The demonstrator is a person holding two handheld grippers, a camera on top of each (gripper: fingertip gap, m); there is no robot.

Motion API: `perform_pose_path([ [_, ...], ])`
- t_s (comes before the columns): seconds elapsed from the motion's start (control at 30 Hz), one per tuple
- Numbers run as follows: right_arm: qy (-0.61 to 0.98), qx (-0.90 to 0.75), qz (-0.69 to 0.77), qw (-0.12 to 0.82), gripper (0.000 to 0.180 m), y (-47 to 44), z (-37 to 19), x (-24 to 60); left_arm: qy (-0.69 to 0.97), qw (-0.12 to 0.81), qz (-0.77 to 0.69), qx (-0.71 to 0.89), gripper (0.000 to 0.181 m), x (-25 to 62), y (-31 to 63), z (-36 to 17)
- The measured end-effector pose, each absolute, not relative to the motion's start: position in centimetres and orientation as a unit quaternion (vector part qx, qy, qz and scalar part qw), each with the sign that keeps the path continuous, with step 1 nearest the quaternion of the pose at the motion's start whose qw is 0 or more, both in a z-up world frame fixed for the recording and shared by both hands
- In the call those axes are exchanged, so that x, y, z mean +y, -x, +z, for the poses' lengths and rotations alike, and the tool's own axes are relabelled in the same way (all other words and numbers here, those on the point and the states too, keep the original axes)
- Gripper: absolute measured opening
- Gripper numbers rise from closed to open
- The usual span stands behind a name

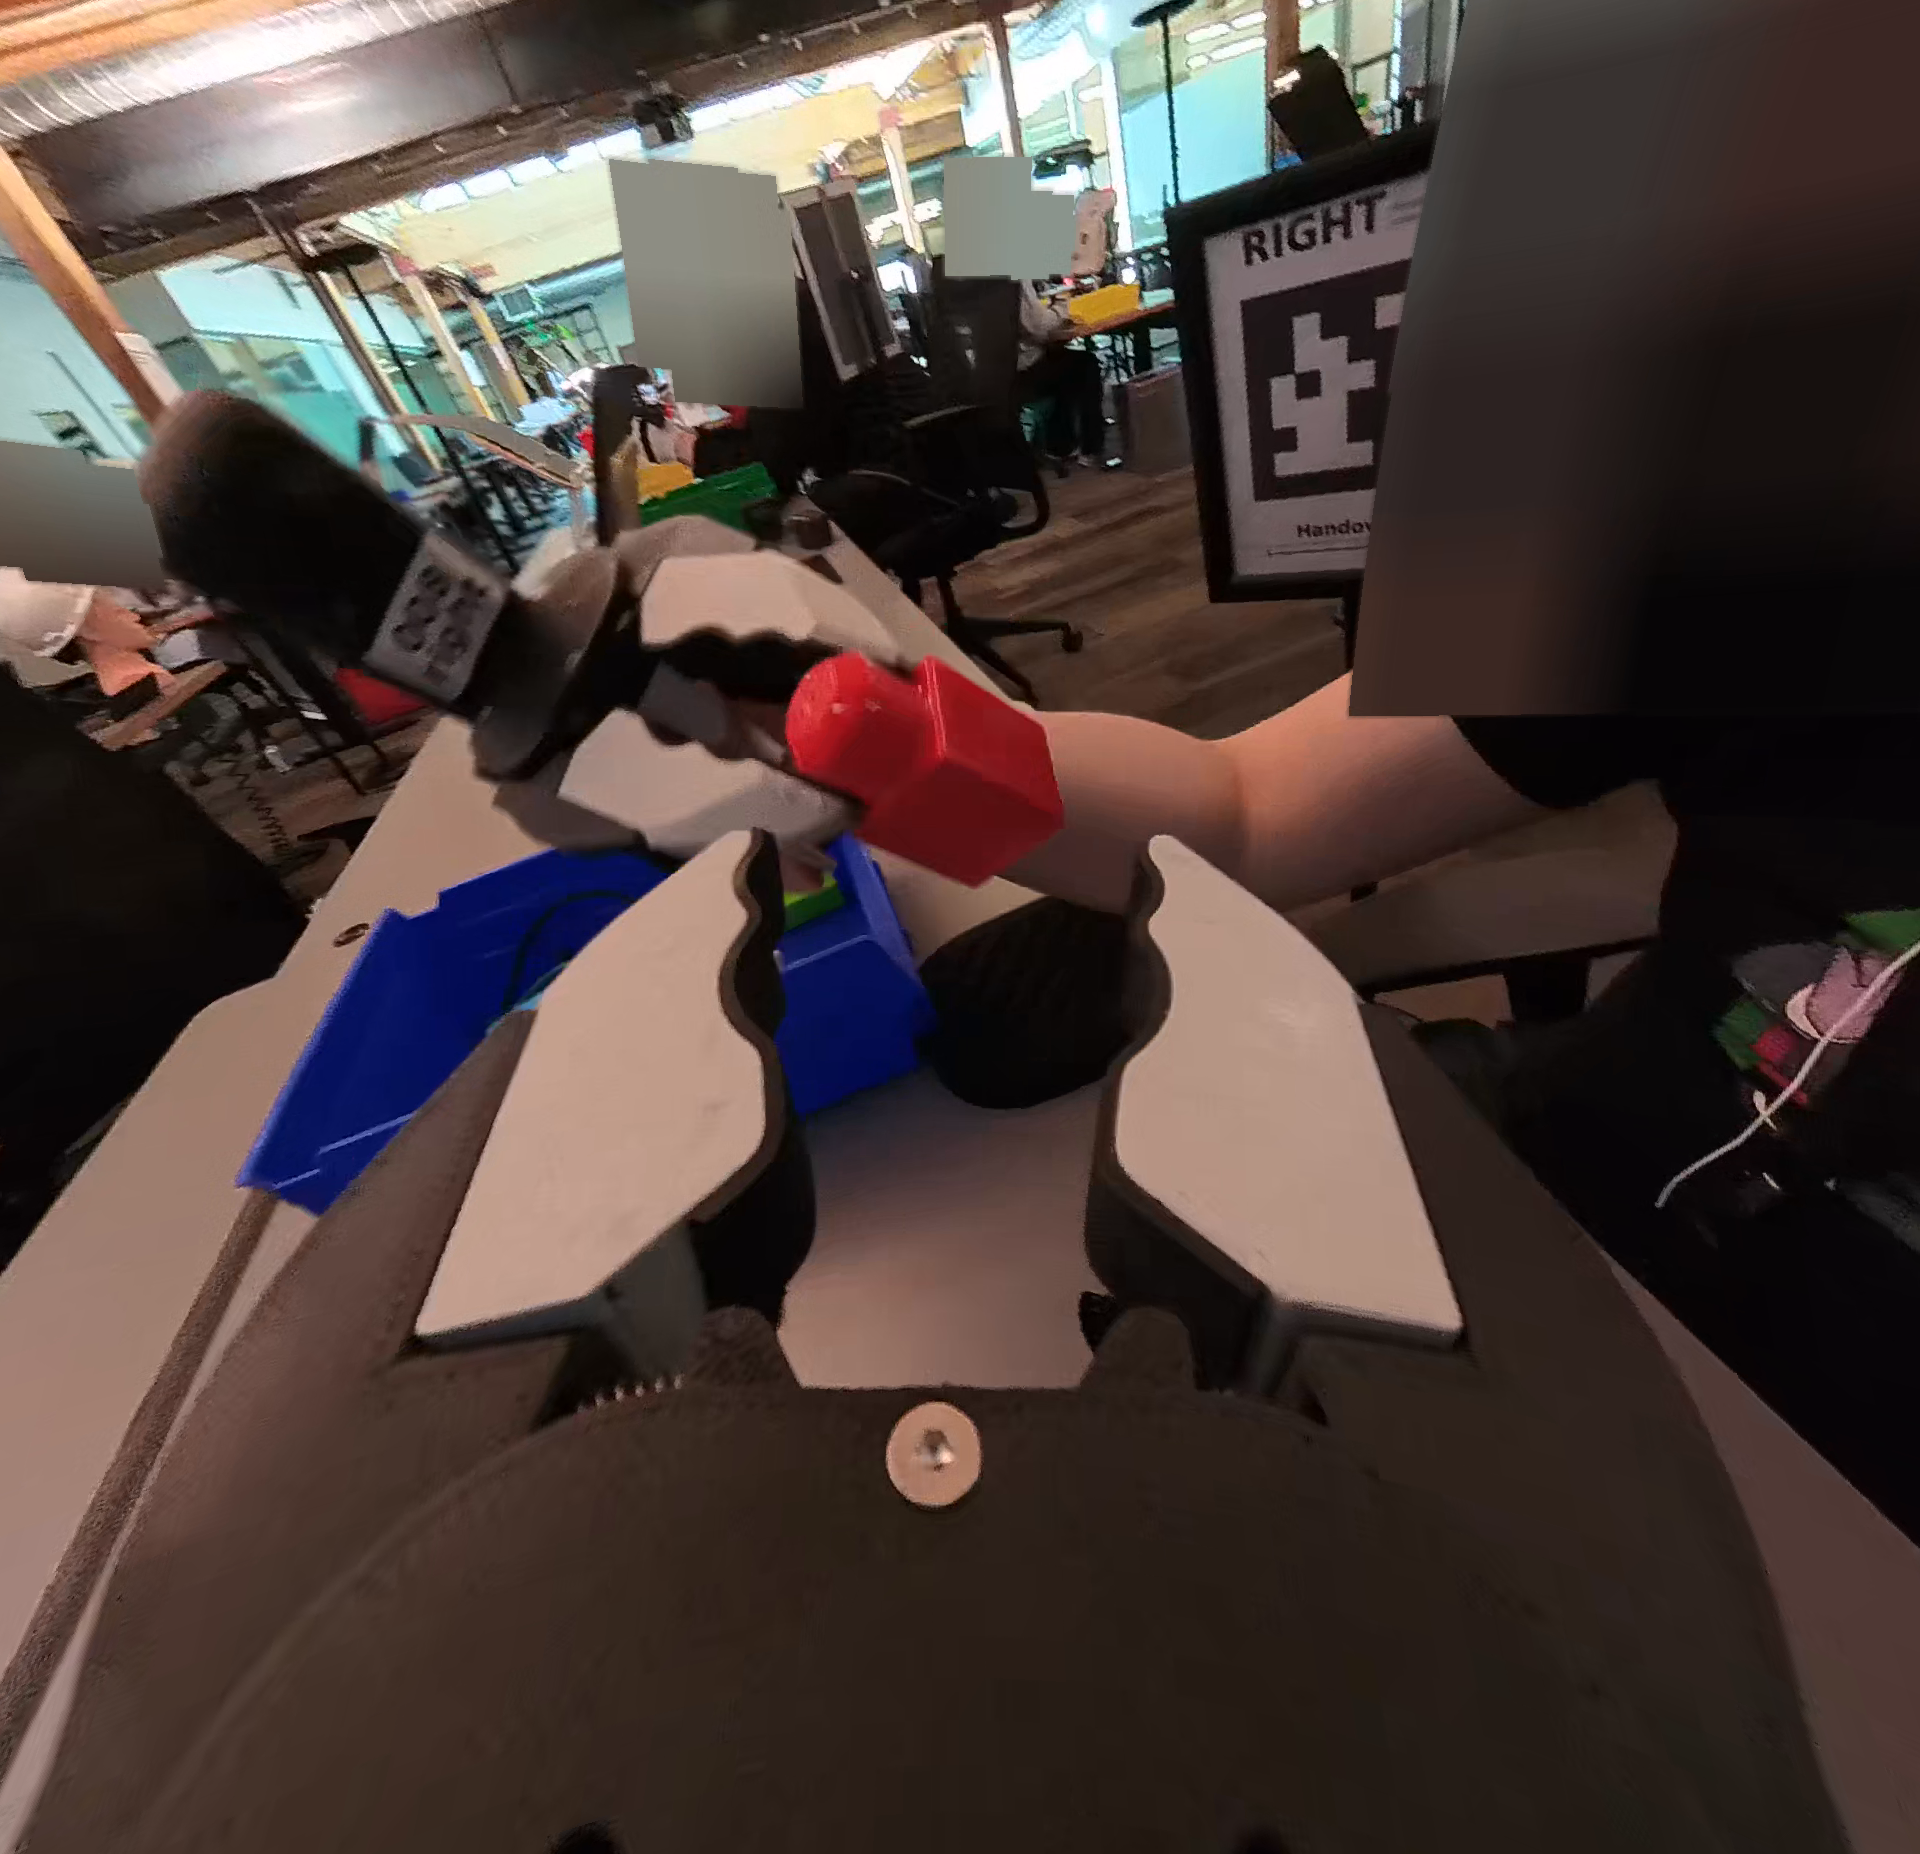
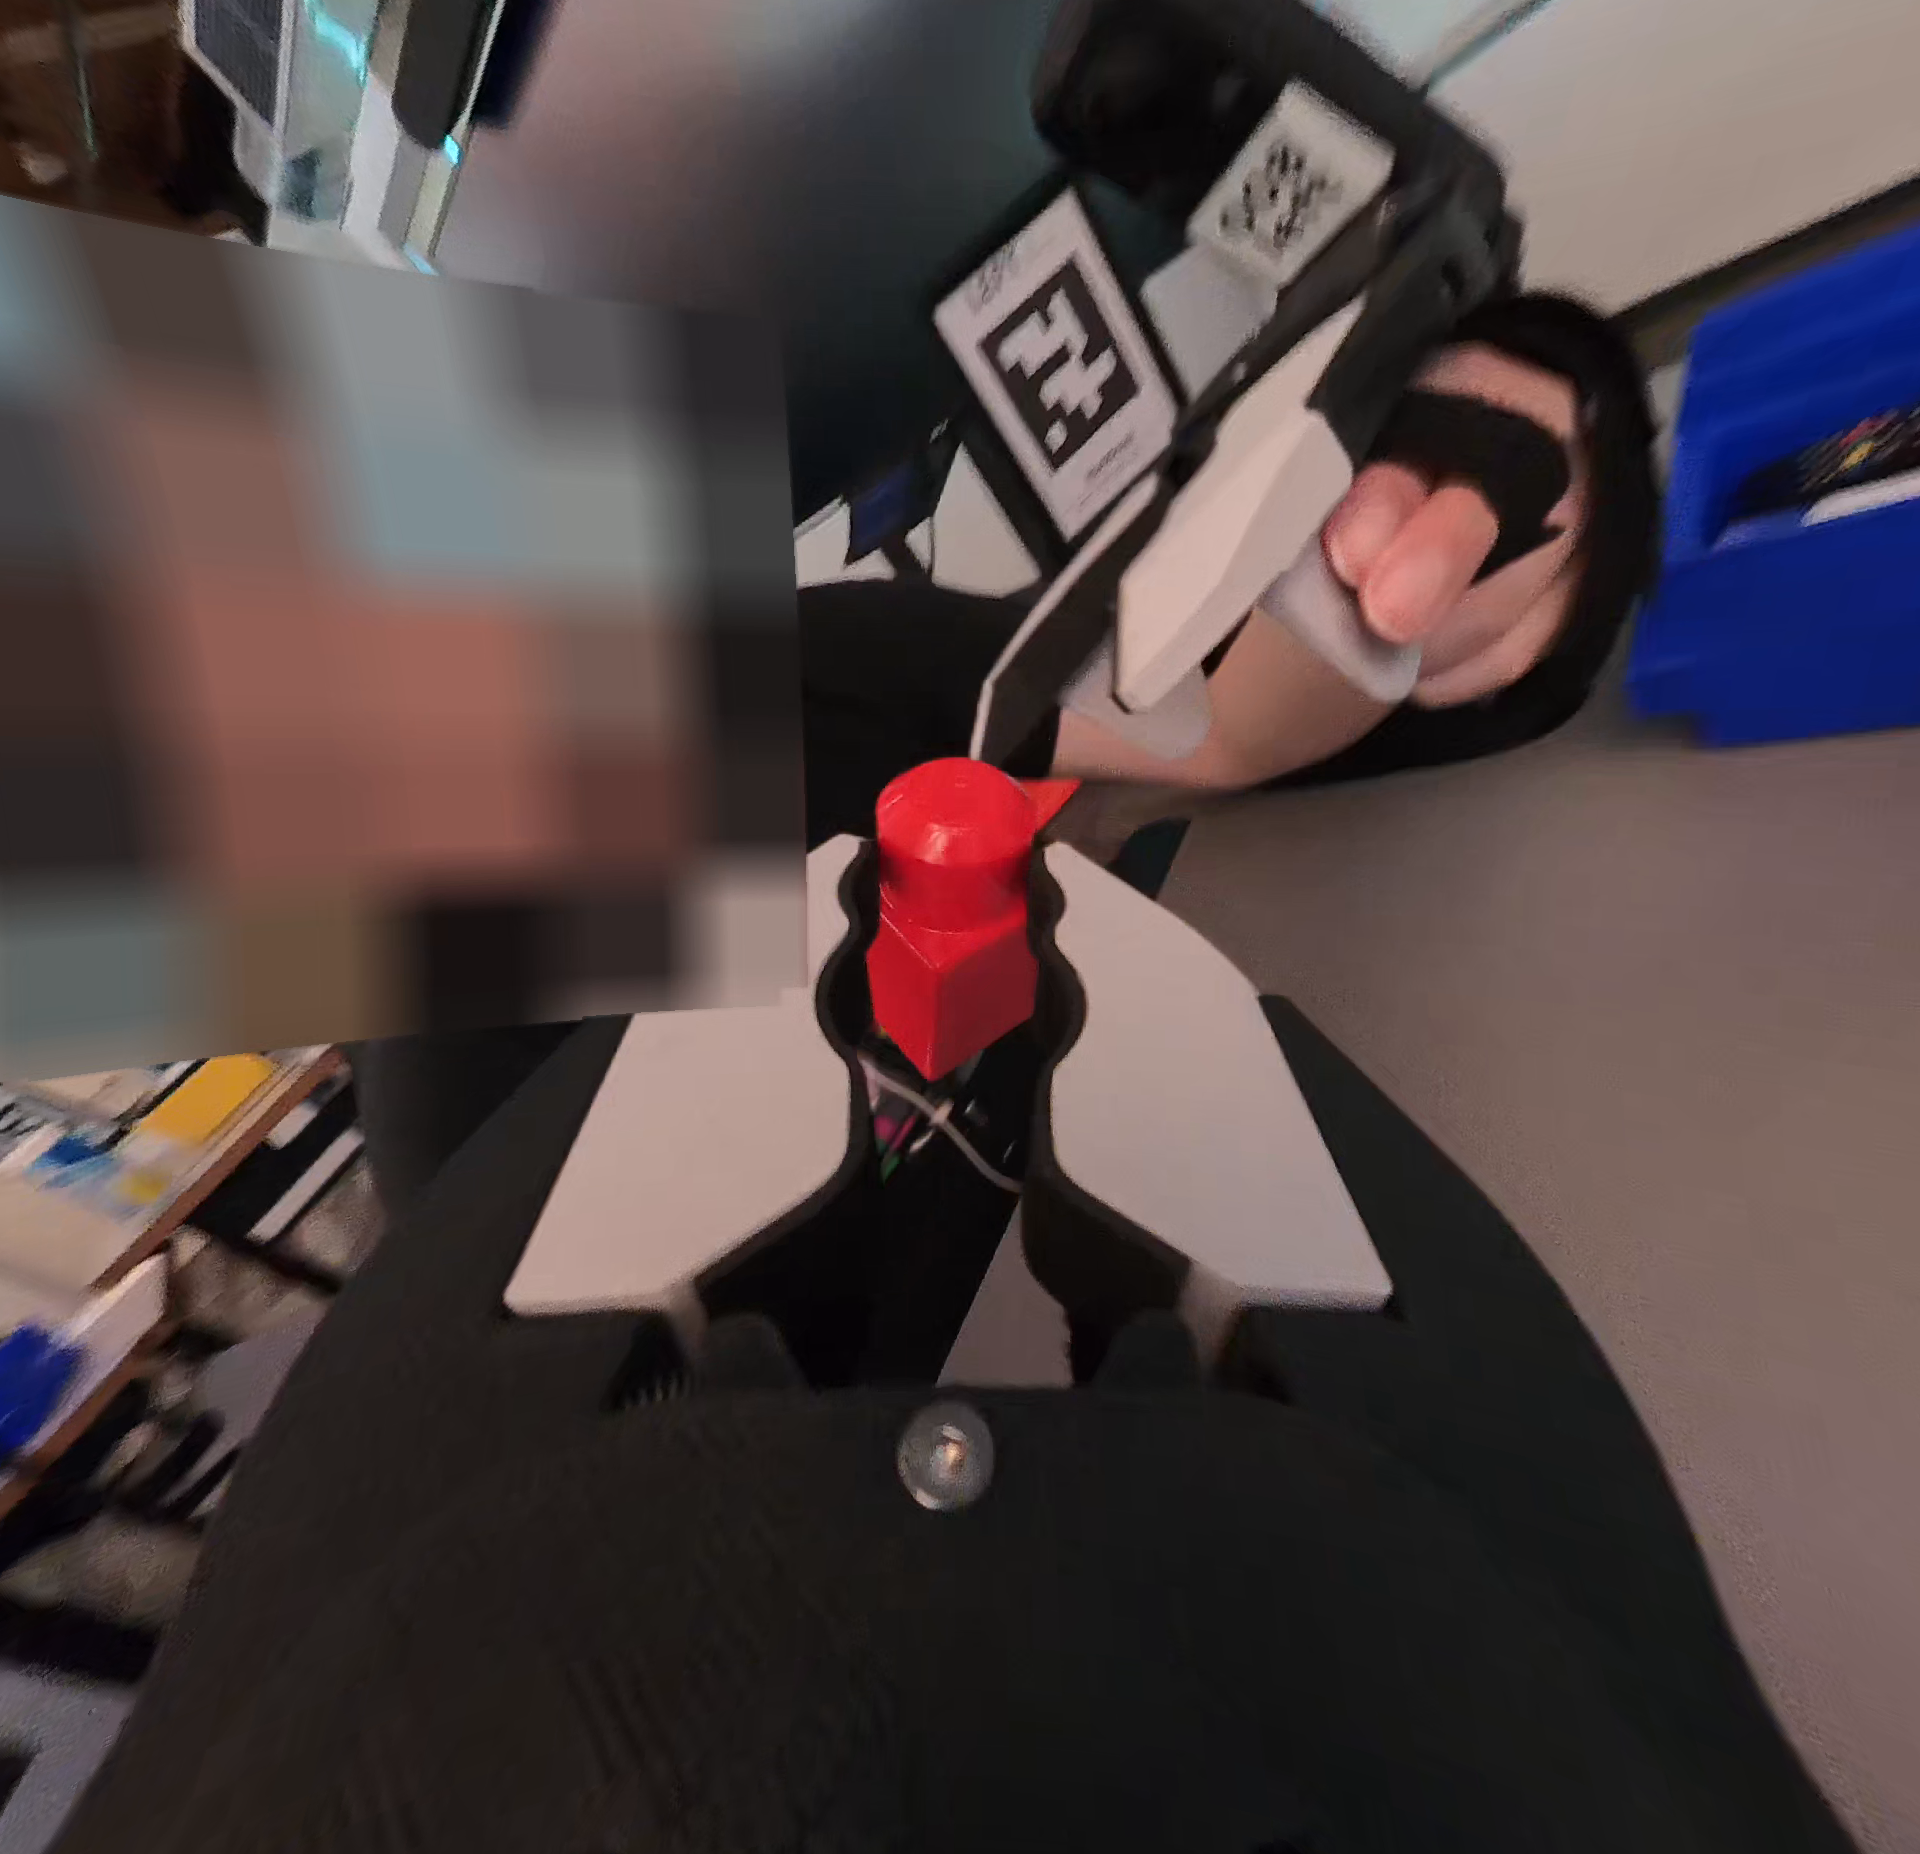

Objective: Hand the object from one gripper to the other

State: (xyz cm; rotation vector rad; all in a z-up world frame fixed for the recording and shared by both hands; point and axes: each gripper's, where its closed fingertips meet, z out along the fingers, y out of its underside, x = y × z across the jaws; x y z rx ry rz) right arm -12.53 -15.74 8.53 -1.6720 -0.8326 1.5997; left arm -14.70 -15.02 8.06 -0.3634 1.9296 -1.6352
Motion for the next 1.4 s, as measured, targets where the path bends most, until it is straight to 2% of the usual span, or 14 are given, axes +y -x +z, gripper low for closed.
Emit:
perform_pose_path([
  [0.03, 0.646, -0.330, 0.614, 0.310, 0.027, 13.0, 7.6, -15.9, 0.135, 0.286, -0.612, 0.725, 0.063, -15.3, 14.7, 7.9],
  [0.23, 0.676, -0.387, 0.593, 0.205, 0.028, 15.8, 3.4, -16.7, 0.127, 0.243, -0.601, 0.751, 0.050, -16.4, 14.8, 5.9],
  [0.57, 0.685, -0.410, 0.586, 0.140, 0.028, 17.7, 1.3, -17.3, 0.072, 0.210, -0.502, 0.836, 0.034, -18.3, 16.3, 1.4],
  [0.67, 0.692, -0.419, 0.578, 0.113, 0.028, 18.2, 0.3, -17.6, 0.060, 0.194, -0.470, 0.859, 0.035, -18.4, 16.8, -0.1],
  [0.8, 0.690, -0.418, 0.583, 0.097, 0.028, 18.2, 0.0, -17.7, 0.046, 0.191, -0.450, 0.871, 0.028, -18.7, 17.1, -0.5],
  [0.87, 0.694, -0.421, 0.570, 0.125, 0.028, 17.9, 0.2, -17.2, 0.049, 0.209, -0.443, 0.871, 0.028, -18.2, 16.7, -0.2],
  [0.97, 0.711, -0.398, 0.545, 0.197, 0.040, 16.8, 1.3, -15.6, 0.070, 0.244, -0.454, 0.854, 0.028, -17.0, 15.9, 1.2],
  [1.13, 0.669, -0.375, 0.474, 0.433, 0.061, 13.3, 5.9, -12.1, 0.136, 0.309, -0.511, 0.791, 0.027, -13.6, 14.1, 4.9],
  [1.23, 0.619, -0.366, 0.408, 0.563, 0.066, 11.6, 9.3, -11.1, 0.194, 0.344, -0.576, 0.716, 0.027, -10.6, 12.7, 7.8],
  [1.3, 0.610, -0.357, 0.320, 0.631, 0.068, 10.6, 10.7, -9.7, 0.248, 0.373, -0.594, 0.669, 0.027, -8.0, 11.4, 8.9],
  [1.4, 0.597, -0.366, 0.085, 0.709, 0.065, 9.3, 11.7, -7.8, 0.325, 0.422, -0.583, 0.614, 0.027, -4.4, 9.9, 9.7],
])
